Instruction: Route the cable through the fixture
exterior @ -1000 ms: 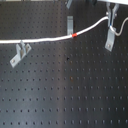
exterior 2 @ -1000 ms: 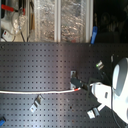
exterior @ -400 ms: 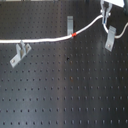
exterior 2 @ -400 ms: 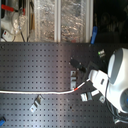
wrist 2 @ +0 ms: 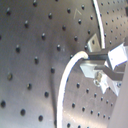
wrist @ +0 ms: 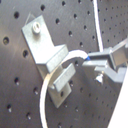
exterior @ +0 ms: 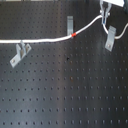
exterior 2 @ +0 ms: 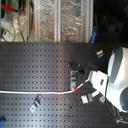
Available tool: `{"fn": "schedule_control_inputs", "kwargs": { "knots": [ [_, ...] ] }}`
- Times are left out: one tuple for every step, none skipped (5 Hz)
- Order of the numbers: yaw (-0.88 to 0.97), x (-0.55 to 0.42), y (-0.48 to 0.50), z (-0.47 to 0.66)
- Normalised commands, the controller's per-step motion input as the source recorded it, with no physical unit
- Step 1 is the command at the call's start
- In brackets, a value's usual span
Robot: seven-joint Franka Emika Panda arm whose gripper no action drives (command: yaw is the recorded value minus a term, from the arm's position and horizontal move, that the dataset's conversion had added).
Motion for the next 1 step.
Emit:
{"fn": "schedule_control_inputs", "kwargs": {
  "knots": [
    [-0.03,0.003,0.008,0.0]
  ]
}}
